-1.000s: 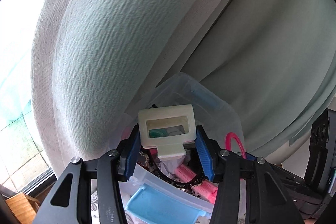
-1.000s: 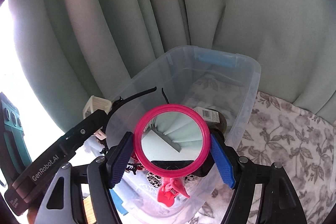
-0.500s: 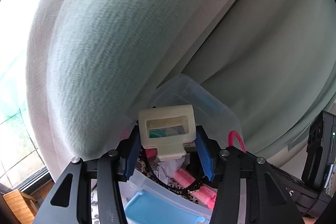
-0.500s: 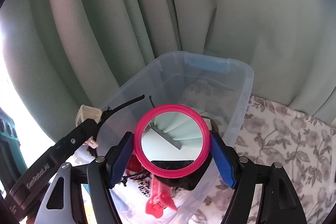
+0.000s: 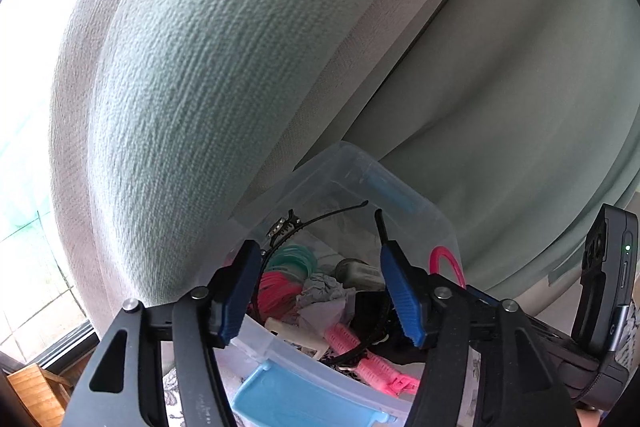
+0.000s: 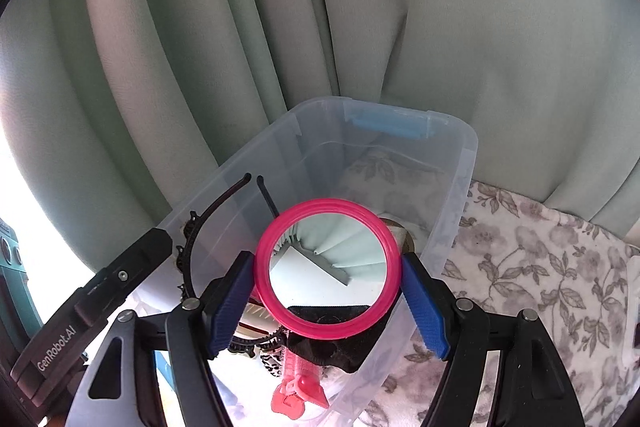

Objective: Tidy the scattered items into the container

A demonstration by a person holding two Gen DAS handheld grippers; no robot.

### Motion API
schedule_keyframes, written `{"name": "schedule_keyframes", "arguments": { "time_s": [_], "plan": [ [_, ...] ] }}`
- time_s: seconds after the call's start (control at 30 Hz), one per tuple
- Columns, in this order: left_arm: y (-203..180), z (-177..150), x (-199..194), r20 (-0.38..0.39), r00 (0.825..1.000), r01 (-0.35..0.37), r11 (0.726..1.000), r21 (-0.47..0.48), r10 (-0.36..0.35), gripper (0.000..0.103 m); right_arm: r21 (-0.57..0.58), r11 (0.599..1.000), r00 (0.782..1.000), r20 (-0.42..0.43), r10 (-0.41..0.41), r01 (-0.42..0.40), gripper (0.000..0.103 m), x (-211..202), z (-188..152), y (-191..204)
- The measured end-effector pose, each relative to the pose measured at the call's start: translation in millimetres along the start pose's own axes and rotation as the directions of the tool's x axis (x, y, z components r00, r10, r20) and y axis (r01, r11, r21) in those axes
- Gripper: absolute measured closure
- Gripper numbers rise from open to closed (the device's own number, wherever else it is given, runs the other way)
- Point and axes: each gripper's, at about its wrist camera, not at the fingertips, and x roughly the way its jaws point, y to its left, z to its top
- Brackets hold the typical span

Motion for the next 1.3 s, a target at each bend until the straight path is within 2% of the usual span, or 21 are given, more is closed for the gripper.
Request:
{"name": "schedule_keyframes", "arguments": {
  "time_s": [0.2,0.23,0.37,0.43,0.6,0.67,0.7,0.93,1.0,1.07,1.3],
  "plan": [
    [6,5,-5,-0.001,1.0,-0.005,1.0,0.002,0.005,0.032,-0.017,1.0,1.0,-0.008,-0.009,0.009,0.027,22,4,-10],
    [-7,3,1,-0.003,1.0,-0.003,1.0,0.005,0.003,0.032,-0.024,1.0,1.0,-0.013,-0.013,0.013,0.026,27,4,-10],
    [5,7,-19,-0.002,1.0,-0.006,1.0,0.025,0.006,0.027,-0.044,0.999,1.0,-0.016,-0.023,0.023,0.019,43,4,-16],
    [4,14,-28,-0.001,1.0,-0.003,0.999,0.032,0.003,0.023,-0.045,0.999,1.0,-0.011,-0.026,0.026,0.018,48,3,-20],
    [-2,6,-35,0.008,1.0,0.009,0.997,0.074,-0.01,0.02,-0.072,0.997,0.999,-0.013,-0.03,0.029,0.016,70,2,-28],
    [-4,4,-34,0.013,1.0,0.012,0.997,0.077,-0.013,0.018,-0.076,0.997,0.999,-0.014,-0.034,0.033,0.009,81,2,-32],
    [-5,4,-35,0.011,1.0,0.016,0.997,0.078,-0.017,0.018,-0.079,0.996,0.999,-0.014,-0.036,0.034,0.0,87,2,-35],
    [-12,1,-47,0.001,1.0,0.011,0.995,0.095,-0.011,0.018,-0.08,0.996,0.999,-0.004,-0.051,0.051,0.0,123,3,-52],
    [-13,-4,-40,-0.002,1.0,0.006,0.995,0.097,-0.005,0.016,-0.077,0.995,0.998,-0.008,-0.059,0.058,0.0,135,5,-58],
    [-15,-6,-43,-0.01,1.0,-0.008,0.994,0.112,0.009,0.013,-0.078,0.995,0.998,-0.011,-0.067,0.065,0.0,151,7,-65],
    [-23,-13,-48,-0.029,0.996,-0.083,0.98,0.181,0.09,0.013,-0.079,0.992,0.995,-0.016,-0.099,0.097,0.0,200,14,-87]
  ]
}}
